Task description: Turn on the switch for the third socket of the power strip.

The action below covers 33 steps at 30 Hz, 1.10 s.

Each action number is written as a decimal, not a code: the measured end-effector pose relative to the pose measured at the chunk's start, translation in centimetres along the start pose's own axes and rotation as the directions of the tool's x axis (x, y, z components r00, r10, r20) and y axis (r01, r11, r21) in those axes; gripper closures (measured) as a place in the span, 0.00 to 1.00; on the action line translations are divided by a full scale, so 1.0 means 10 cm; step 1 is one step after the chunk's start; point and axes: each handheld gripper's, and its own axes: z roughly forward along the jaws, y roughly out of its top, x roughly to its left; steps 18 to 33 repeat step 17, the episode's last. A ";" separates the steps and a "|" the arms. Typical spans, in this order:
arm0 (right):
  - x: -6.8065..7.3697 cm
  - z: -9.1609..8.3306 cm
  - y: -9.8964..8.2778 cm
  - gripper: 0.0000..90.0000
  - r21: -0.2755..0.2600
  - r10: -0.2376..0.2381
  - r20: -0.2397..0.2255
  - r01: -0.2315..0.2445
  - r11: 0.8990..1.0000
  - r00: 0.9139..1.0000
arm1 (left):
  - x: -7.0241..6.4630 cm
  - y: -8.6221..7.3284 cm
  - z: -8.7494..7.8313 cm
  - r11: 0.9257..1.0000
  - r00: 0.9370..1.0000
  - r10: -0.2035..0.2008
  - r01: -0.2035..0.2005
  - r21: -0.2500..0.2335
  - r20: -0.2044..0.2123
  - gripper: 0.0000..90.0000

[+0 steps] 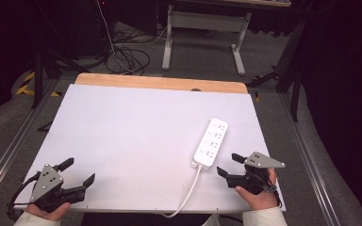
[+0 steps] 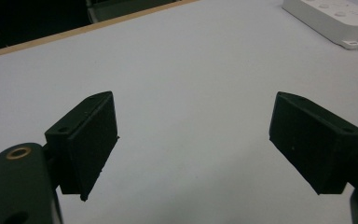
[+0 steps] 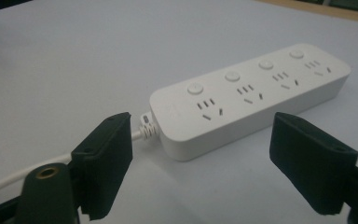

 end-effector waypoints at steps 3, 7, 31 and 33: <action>-0.02 0.01 -0.11 0.17 0.027 -0.003 -0.005 0.004 1.000 1.000 | 0.00 0.00 0.00 1.000 1.000 0.002 -0.002 0.002 0.002 0.17; -0.03 0.05 -0.27 0.16 0.052 -0.005 -0.010 0.006 0.999 1.000 | 0.00 0.00 0.00 1.000 1.000 -0.001 0.001 -0.004 0.003 0.17; -0.02 0.08 -0.34 0.18 0.068 -0.044 -0.010 0.044 0.997 0.999 | 0.01 -0.01 0.02 1.000 1.000 0.007 -0.007 0.018 0.001 0.17; -0.02 0.08 -0.34 0.18 0.068 -0.044 -0.010 0.044 0.997 0.999 | 0.01 -0.01 0.02 1.000 1.000 0.007 -0.007 0.018 0.001 0.17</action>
